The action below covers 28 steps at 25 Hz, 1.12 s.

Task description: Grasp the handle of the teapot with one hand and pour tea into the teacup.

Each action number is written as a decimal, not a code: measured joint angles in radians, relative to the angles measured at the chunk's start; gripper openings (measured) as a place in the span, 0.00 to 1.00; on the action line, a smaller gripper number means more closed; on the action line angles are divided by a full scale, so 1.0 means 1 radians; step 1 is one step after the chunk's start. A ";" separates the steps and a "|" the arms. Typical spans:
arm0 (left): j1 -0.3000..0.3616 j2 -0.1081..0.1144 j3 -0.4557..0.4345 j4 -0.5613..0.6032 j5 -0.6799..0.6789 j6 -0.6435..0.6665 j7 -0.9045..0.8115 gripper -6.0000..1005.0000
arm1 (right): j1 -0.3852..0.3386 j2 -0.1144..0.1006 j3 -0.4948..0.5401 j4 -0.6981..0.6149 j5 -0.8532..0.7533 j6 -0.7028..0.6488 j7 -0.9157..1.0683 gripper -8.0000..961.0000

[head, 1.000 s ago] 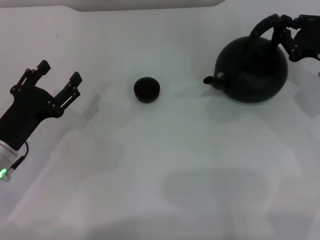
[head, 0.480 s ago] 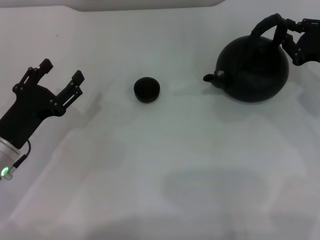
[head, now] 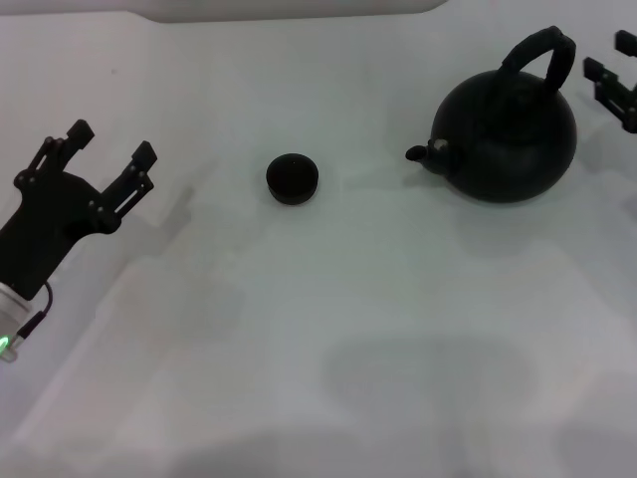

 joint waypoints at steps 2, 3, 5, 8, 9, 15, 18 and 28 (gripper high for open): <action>0.001 0.000 0.000 0.001 -0.001 -0.001 0.000 0.84 | -0.013 0.001 0.026 -0.004 0.001 0.013 -0.025 0.45; 0.009 0.002 0.000 0.005 -0.014 -0.005 0.000 0.84 | -0.020 0.005 0.041 -0.006 0.004 0.016 -0.042 0.46; 0.017 0.003 0.000 0.009 -0.026 -0.007 0.000 0.84 | -0.033 0.015 0.075 -0.009 0.011 0.016 -0.072 0.46; 0.036 0.004 0.000 0.028 -0.049 -0.009 0.000 0.84 | -0.044 0.022 0.130 -0.033 0.030 0.013 -0.107 0.46; 0.044 0.004 0.001 0.037 -0.058 -0.010 0.000 0.84 | -0.042 0.022 0.149 -0.054 0.042 0.011 -0.117 0.46; 0.086 0.005 0.000 0.061 -0.186 -0.042 0.031 0.84 | -0.018 0.022 0.283 -0.191 0.162 0.012 -0.192 0.46; 0.100 0.006 0.000 0.081 -0.280 -0.063 0.041 0.84 | -0.016 0.024 0.292 -0.234 0.274 0.017 -0.250 0.46; 0.122 0.006 -0.001 0.122 -0.409 -0.113 0.036 0.84 | -0.026 0.027 0.290 -0.306 0.376 0.110 -0.263 0.46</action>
